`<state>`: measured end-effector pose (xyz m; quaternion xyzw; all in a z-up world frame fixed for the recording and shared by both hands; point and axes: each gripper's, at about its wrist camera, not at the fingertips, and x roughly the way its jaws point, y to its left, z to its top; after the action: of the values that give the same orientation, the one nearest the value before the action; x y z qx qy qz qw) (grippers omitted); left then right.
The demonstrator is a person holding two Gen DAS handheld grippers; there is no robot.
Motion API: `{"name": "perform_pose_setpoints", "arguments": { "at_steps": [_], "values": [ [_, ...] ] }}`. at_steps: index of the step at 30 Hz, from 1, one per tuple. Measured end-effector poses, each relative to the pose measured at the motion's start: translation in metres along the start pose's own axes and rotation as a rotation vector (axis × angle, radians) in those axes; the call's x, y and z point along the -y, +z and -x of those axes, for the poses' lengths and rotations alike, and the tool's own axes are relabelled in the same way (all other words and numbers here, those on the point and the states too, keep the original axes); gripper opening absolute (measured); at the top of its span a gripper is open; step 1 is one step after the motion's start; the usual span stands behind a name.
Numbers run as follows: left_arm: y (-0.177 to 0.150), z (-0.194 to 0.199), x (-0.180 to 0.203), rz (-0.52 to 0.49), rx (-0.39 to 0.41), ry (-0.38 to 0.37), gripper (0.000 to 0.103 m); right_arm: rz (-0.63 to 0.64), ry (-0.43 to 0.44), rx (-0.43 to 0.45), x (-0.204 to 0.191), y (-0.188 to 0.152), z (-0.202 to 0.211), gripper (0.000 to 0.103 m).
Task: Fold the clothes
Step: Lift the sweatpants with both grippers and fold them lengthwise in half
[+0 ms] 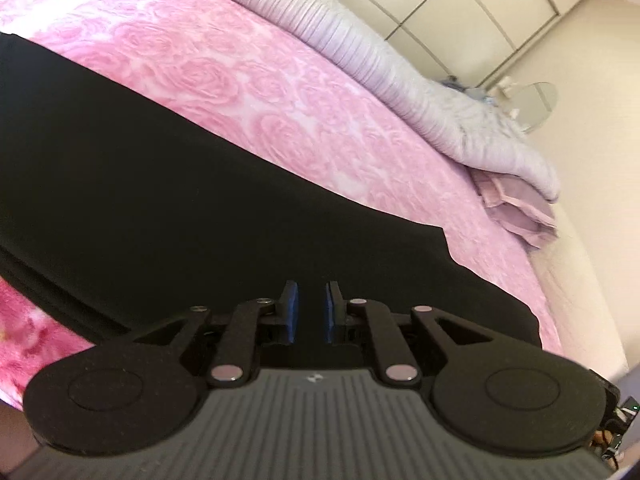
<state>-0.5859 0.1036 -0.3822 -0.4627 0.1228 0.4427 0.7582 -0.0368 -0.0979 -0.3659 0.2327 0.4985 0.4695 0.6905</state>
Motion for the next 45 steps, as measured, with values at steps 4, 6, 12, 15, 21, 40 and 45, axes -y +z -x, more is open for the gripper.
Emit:
{"name": "perform_pose_setpoints", "arguments": {
  "at_steps": [4,6,12,15,21,40,45],
  "values": [
    [-0.024,0.023,-0.022,0.059,0.057,-0.031,0.012,-0.025,0.103,-0.073,0.009,-0.043,0.0,0.035],
    [-0.032,0.038,-0.031,0.162,0.069,-0.03,0.012,-0.041,0.106,-0.107,0.011,-0.06,0.003,0.035],
    [-0.038,0.073,-0.055,0.382,0.179,-0.067,0.021,-0.131,0.163,-0.183,0.011,-0.063,0.017,0.035],
    [-0.036,0.071,-0.067,0.462,0.178,-0.067,0.021,-0.191,0.184,-0.2,0.017,-0.054,0.019,0.035],
    [-0.031,0.055,-0.083,0.496,0.18,0.01,0.021,-0.257,0.173,-0.195,0.031,-0.037,0.013,0.035],
    [-0.02,0.039,-0.098,0.471,0.196,0.027,0.018,-0.214,0.116,-0.219,0.033,-0.034,-0.017,0.035],
    [-0.02,0.047,-0.088,0.369,0.228,0.064,0.0,-0.123,0.101,-0.191,0.026,-0.035,-0.015,0.001]
  ]
}}
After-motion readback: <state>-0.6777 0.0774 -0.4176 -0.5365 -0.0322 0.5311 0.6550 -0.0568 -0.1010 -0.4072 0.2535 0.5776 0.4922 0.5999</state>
